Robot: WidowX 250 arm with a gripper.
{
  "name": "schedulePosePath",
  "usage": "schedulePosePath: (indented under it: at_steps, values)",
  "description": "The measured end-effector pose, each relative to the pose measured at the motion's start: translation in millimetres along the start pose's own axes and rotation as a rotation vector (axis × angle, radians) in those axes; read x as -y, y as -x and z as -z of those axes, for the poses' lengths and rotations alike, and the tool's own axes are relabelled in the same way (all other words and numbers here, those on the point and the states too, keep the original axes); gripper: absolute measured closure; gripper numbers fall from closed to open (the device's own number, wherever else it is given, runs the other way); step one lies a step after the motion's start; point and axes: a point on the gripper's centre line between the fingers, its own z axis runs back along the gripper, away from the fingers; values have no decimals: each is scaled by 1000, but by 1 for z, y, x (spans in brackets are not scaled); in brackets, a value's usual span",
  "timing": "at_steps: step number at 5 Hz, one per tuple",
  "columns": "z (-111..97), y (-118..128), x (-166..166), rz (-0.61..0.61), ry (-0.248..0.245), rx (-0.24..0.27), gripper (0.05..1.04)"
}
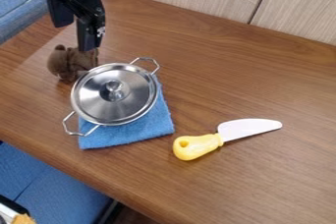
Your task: Take silver lid and place it top right
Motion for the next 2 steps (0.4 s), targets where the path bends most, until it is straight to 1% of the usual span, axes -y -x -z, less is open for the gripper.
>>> schedulePosePath:
  at_steps: [1, 2]
  values:
    - [-16, 8, 4, -9, 25, 39, 83]
    - [-29, 14, 9, -20, 28, 75, 83]
